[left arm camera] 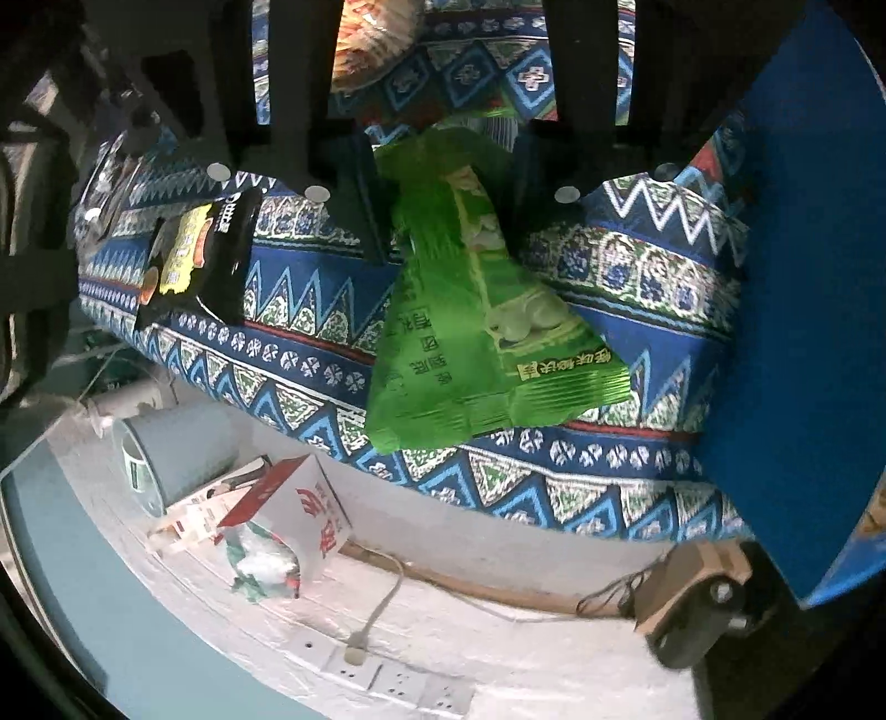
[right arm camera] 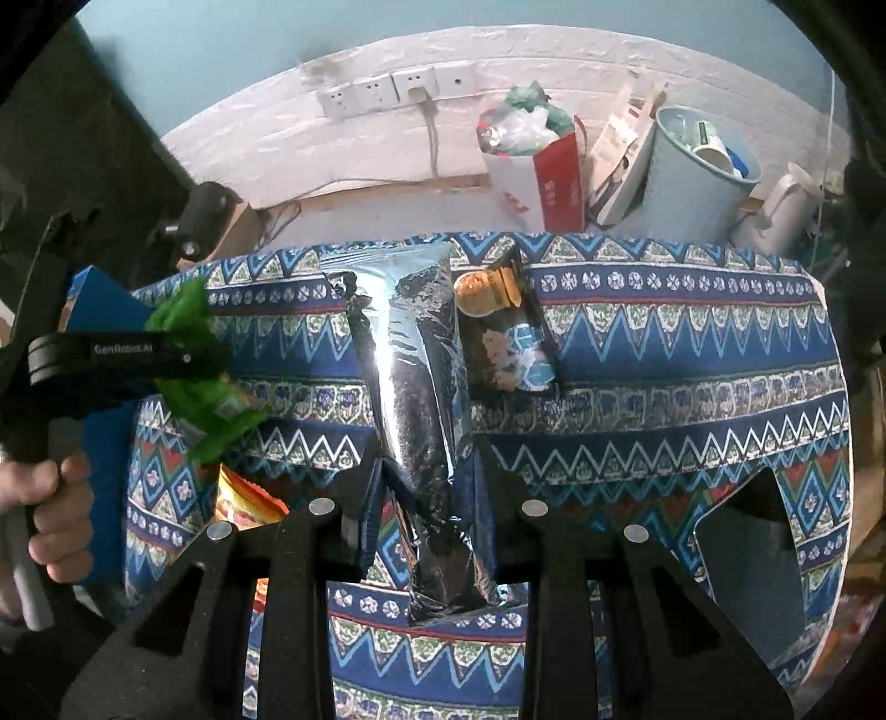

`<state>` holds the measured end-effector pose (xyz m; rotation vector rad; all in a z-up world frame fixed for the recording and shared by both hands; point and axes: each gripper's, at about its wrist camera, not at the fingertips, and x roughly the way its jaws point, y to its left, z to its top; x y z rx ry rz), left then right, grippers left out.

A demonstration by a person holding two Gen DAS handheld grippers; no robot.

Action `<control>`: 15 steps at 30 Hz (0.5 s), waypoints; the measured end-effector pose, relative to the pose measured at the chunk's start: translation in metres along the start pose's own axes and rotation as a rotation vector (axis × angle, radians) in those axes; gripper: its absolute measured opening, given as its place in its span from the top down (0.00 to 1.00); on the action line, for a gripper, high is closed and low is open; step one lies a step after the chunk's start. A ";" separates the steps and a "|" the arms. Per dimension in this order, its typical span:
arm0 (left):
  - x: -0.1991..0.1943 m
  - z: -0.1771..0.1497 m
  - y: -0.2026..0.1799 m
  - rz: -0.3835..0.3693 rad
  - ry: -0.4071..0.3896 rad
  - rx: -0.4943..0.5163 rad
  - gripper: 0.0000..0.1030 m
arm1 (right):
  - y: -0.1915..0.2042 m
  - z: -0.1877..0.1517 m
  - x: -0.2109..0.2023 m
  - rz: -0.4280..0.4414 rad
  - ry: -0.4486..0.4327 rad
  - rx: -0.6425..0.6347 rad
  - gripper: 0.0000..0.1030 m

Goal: Organize snacks
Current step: 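Grasp the green snack bag with the left gripper while the right grasps the silver foil bag, then carry the green bag and silver foil bag over the box with both grippers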

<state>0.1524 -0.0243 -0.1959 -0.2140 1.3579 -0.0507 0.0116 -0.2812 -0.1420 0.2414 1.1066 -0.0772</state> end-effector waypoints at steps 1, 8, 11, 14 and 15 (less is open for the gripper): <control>-0.002 0.000 0.000 0.002 -0.007 0.011 0.63 | 0.001 0.000 -0.001 -0.002 -0.003 -0.004 0.74; -0.029 -0.008 -0.005 0.043 -0.072 0.123 0.64 | 0.011 0.007 -0.011 -0.005 -0.040 -0.015 0.74; -0.041 -0.011 -0.009 0.054 -0.101 0.161 0.64 | 0.016 0.009 -0.017 -0.003 -0.058 -0.025 0.74; -0.054 -0.017 -0.010 0.071 -0.130 0.200 0.64 | 0.022 0.011 -0.022 -0.003 -0.074 -0.035 0.74; -0.058 -0.019 -0.010 0.075 -0.140 0.212 0.64 | 0.024 0.012 -0.023 -0.002 -0.078 -0.038 0.74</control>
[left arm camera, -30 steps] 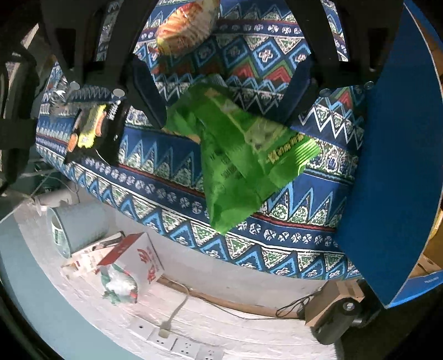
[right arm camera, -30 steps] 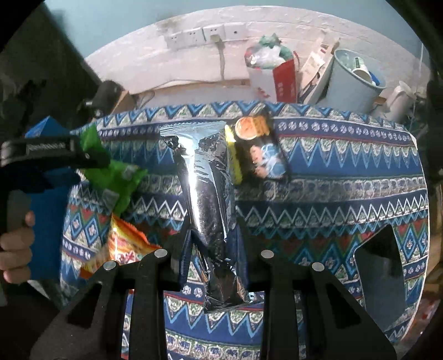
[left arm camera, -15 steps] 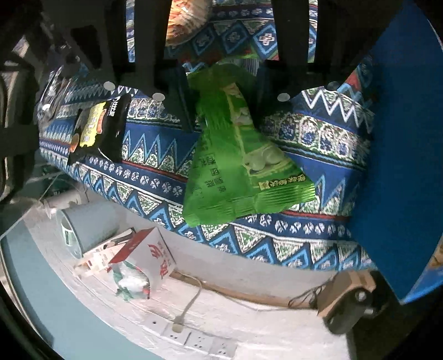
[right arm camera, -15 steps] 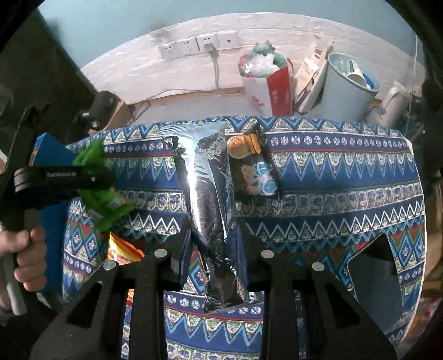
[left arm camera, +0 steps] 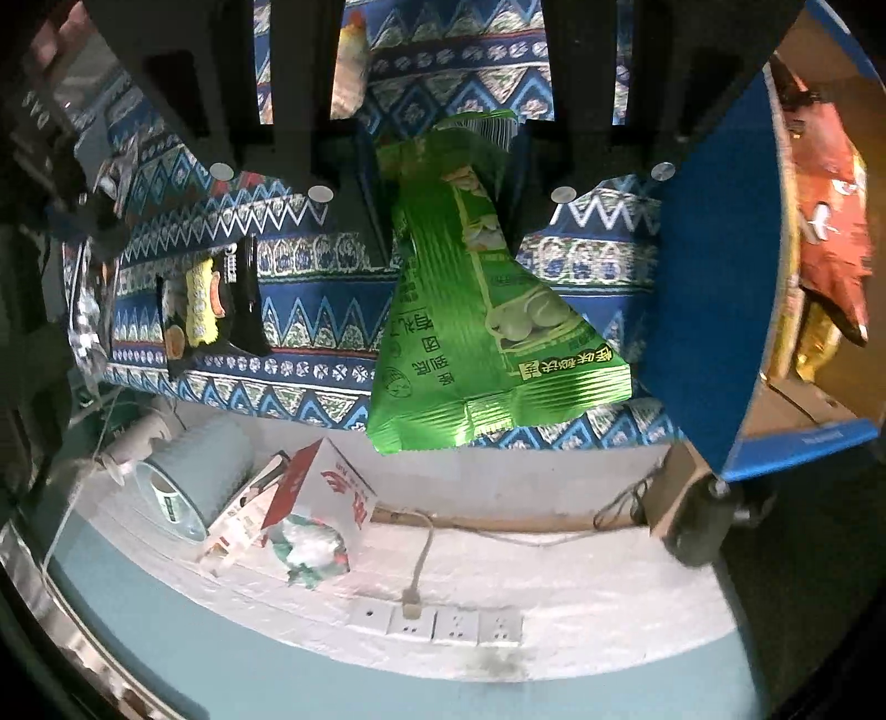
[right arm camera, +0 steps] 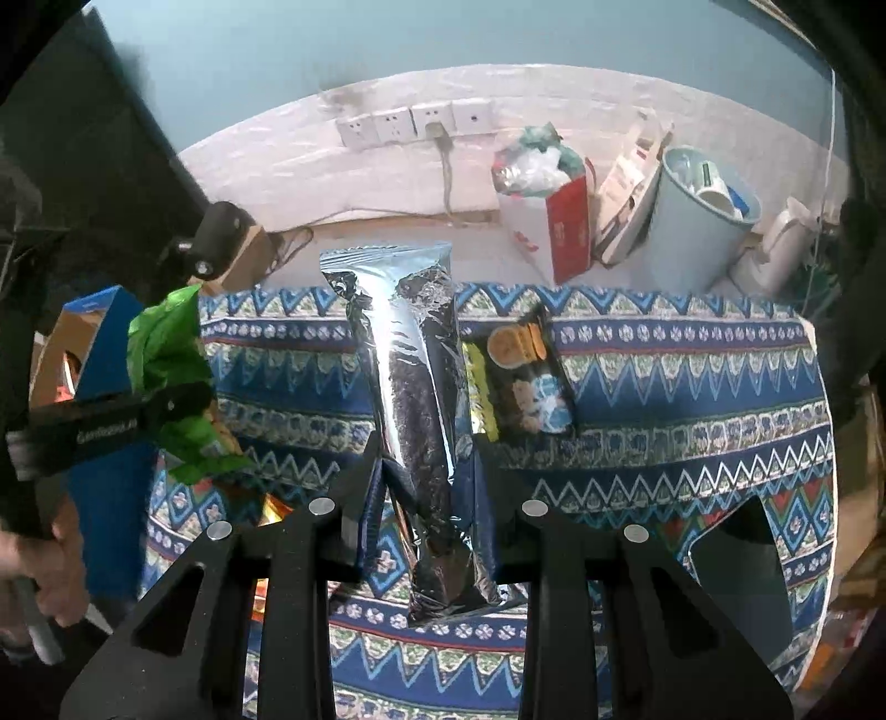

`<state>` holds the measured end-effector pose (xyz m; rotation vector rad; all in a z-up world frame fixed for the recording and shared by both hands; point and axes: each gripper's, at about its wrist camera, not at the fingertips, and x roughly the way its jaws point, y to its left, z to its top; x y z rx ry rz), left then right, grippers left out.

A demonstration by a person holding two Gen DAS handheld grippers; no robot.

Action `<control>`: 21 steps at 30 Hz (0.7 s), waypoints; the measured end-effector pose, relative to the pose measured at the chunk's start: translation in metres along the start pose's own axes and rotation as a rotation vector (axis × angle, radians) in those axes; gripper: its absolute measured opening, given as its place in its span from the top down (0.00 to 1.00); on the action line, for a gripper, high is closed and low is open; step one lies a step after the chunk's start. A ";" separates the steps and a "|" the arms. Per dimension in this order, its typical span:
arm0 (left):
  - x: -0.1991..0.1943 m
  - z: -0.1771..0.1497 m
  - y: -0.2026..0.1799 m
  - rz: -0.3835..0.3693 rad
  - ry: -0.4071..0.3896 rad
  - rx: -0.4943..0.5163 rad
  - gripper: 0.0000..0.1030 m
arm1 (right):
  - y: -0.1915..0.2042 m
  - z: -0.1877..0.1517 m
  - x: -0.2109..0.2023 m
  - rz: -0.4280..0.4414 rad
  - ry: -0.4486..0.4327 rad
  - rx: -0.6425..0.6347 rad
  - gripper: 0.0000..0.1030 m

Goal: Organize snacks
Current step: 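Carry the green bag and silver foil bag over the box with both grippers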

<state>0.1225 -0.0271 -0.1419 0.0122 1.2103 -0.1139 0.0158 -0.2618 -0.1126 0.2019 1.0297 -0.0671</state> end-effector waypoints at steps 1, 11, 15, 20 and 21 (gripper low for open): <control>-0.005 -0.002 0.000 0.006 -0.010 0.013 0.64 | 0.002 0.001 -0.002 0.000 -0.007 -0.003 0.74; -0.046 -0.016 0.005 0.040 -0.085 0.088 0.64 | 0.025 0.009 -0.022 0.016 -0.063 -0.028 0.74; -0.063 -0.021 0.008 0.054 -0.117 0.107 0.64 | 0.038 0.012 -0.030 0.026 -0.082 -0.045 0.74; -0.083 -0.027 0.012 0.072 -0.158 0.125 0.64 | 0.054 0.016 -0.037 0.043 -0.102 -0.068 0.74; -0.087 -0.028 0.015 0.074 -0.166 0.125 0.64 | 0.058 0.017 -0.039 0.046 -0.106 -0.073 0.74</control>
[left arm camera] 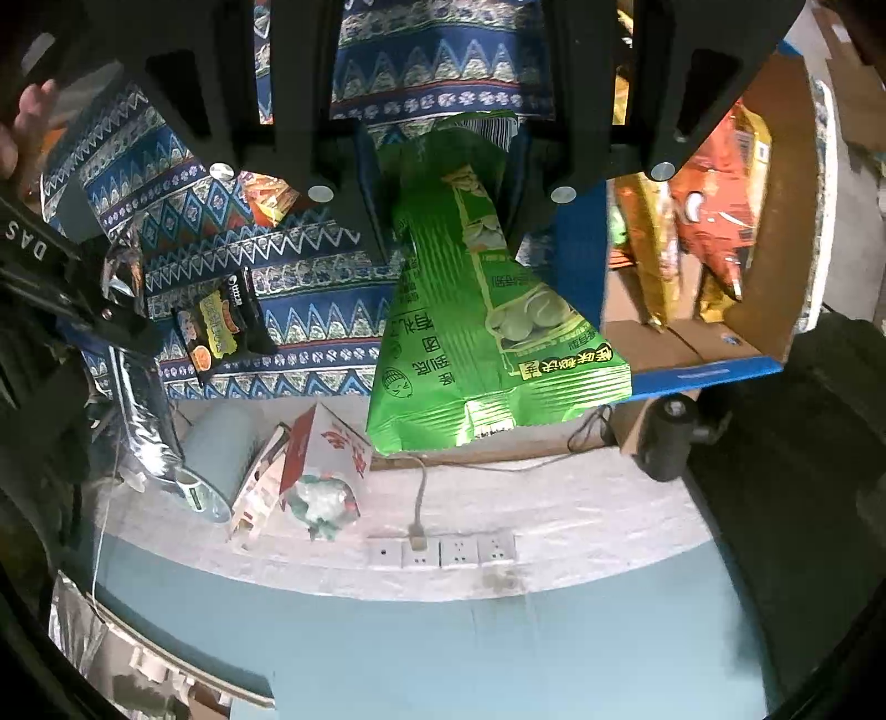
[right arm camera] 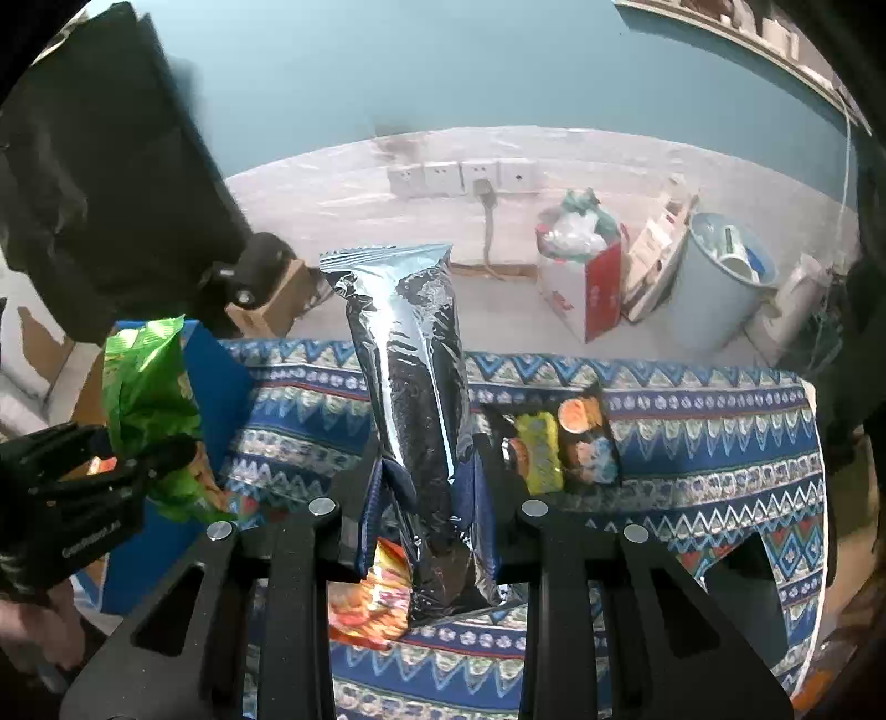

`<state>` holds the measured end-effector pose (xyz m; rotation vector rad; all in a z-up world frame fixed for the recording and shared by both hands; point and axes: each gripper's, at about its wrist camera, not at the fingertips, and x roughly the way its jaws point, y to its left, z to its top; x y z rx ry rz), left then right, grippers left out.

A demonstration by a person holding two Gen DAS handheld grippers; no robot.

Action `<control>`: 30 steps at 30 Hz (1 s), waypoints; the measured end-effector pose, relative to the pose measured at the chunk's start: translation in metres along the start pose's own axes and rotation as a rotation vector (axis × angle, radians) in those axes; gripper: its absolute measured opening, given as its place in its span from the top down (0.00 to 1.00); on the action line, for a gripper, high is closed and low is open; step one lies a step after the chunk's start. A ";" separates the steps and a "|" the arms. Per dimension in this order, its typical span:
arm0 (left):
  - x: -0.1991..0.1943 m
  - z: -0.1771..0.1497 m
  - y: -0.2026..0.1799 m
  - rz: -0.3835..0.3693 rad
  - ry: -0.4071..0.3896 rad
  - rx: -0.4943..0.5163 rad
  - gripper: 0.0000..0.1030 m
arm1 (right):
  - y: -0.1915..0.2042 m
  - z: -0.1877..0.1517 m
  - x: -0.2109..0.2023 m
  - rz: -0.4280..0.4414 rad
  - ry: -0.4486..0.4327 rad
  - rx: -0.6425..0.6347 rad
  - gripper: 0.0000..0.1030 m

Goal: Organize snacks
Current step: 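Carry the green bag and silver foil bag over the box with both grippers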

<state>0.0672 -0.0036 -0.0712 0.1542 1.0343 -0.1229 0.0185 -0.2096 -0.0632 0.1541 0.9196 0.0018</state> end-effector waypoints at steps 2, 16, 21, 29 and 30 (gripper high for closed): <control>-0.006 -0.001 0.005 0.002 -0.007 -0.002 0.64 | 0.008 0.003 -0.002 0.010 -0.006 -0.011 0.74; -0.040 -0.012 0.059 0.022 -0.050 -0.081 0.64 | 0.080 0.020 0.005 0.083 -0.011 -0.110 0.74; -0.049 -0.018 0.085 0.033 -0.062 -0.126 0.64 | 0.111 0.023 0.008 0.112 -0.009 -0.147 0.74; -0.060 -0.033 0.123 0.055 -0.076 -0.191 0.64 | 0.157 0.029 0.014 0.159 0.002 -0.205 0.74; -0.060 -0.035 0.128 0.059 -0.075 -0.198 0.64 | 0.163 0.029 0.015 0.165 0.005 -0.212 0.74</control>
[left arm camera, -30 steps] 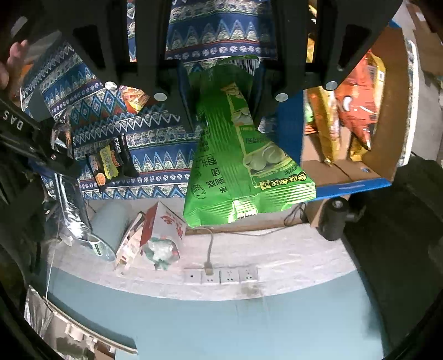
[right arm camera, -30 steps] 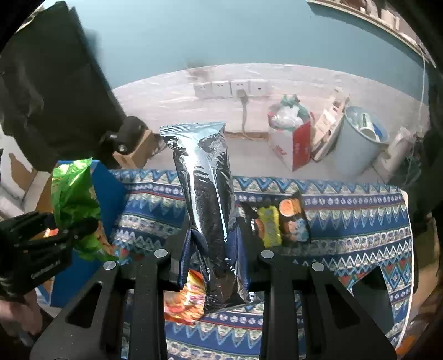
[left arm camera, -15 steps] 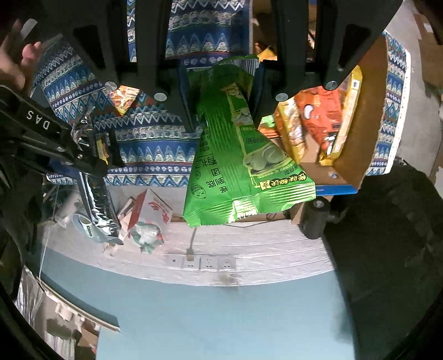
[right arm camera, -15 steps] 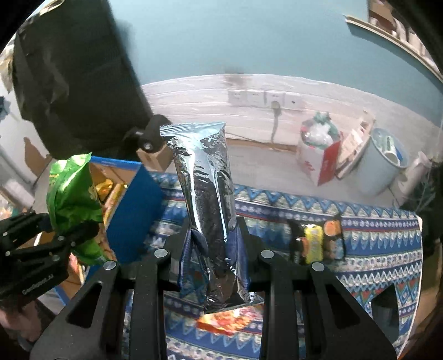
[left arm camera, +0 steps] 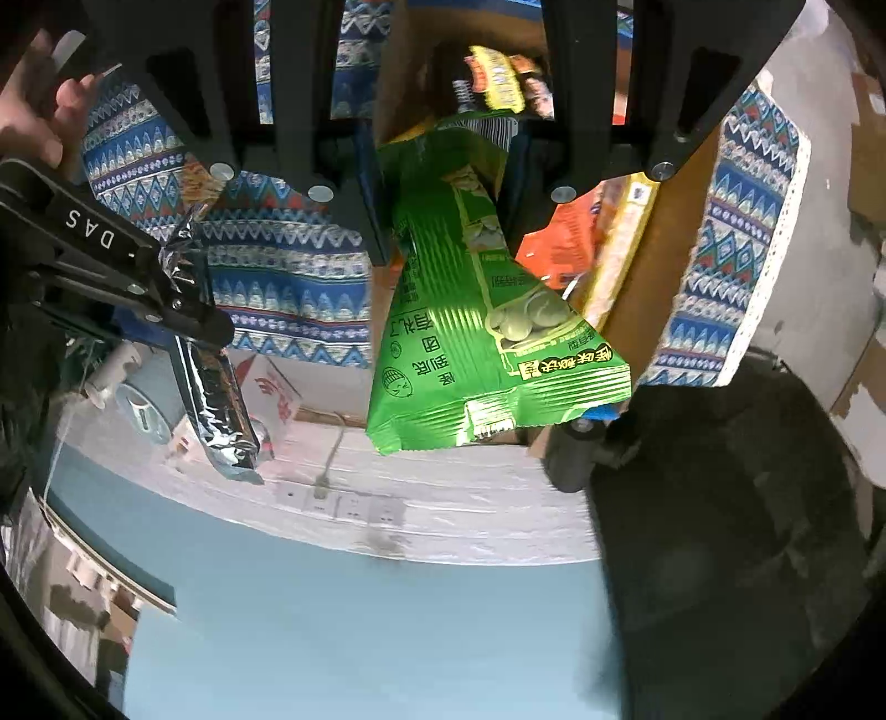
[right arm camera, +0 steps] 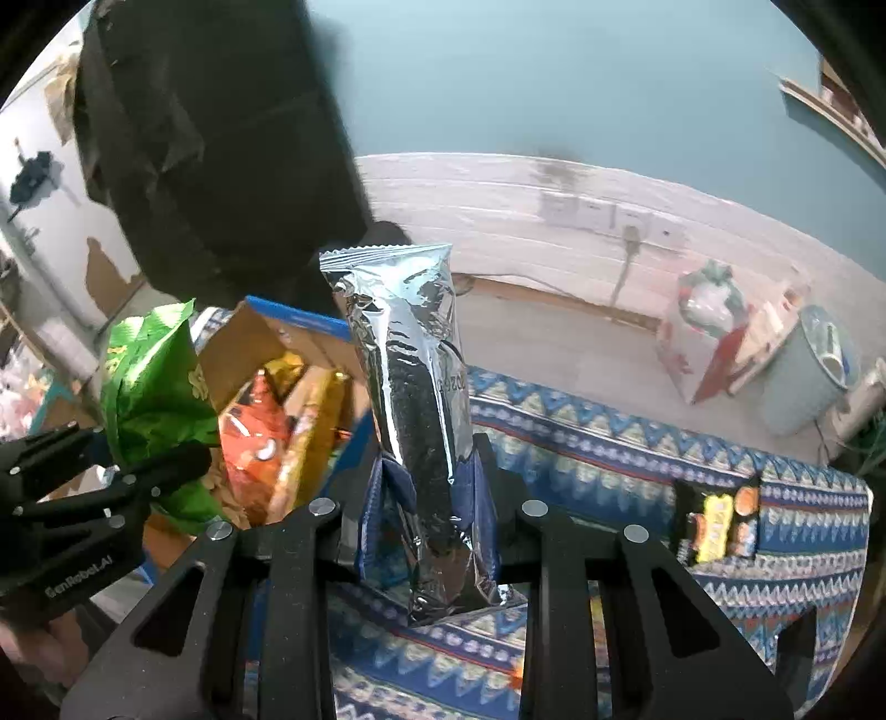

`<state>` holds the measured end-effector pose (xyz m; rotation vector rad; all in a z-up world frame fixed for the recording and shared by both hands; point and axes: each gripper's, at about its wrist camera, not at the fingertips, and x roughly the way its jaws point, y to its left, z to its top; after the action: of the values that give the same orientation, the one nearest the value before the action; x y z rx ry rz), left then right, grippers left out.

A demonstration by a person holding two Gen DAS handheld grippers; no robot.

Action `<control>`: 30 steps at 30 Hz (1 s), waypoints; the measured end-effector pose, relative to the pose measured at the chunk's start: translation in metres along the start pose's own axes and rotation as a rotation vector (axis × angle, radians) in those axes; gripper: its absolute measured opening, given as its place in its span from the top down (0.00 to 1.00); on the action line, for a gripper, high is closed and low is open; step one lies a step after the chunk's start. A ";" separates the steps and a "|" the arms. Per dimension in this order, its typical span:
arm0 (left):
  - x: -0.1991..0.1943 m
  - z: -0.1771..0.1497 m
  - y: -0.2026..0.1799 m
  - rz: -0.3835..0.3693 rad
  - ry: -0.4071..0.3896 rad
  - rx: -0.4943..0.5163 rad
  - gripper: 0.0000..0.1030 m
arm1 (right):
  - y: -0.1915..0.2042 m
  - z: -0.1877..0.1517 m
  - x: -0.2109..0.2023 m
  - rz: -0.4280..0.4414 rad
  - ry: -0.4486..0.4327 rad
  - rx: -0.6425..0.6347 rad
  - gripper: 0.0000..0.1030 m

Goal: Organize snacks
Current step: 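Carry the green bag and silver foil bag over the box with both grippers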

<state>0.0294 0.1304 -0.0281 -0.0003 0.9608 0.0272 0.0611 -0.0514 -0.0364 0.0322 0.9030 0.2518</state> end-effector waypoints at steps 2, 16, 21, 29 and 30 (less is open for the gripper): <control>0.000 -0.003 0.011 0.011 0.001 -0.016 0.64 | 0.010 0.002 0.004 0.012 0.006 -0.008 0.74; 0.019 -0.027 0.086 0.076 0.059 -0.132 0.64 | 0.067 0.019 0.049 0.090 0.068 -0.043 0.74; 0.034 -0.036 0.101 0.109 0.111 -0.144 0.63 | 0.081 0.023 0.066 0.115 0.099 -0.045 0.74; 0.039 -0.040 0.104 0.175 0.146 -0.126 0.31 | 0.095 0.025 0.084 0.144 0.132 -0.028 0.74; 0.037 -0.039 0.103 0.177 0.144 -0.121 0.29 | 0.096 0.025 0.087 0.148 0.137 -0.025 0.74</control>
<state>0.0161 0.2338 -0.0800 -0.0291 1.0998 0.2515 0.1125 0.0638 -0.0747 0.0588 1.0351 0.4070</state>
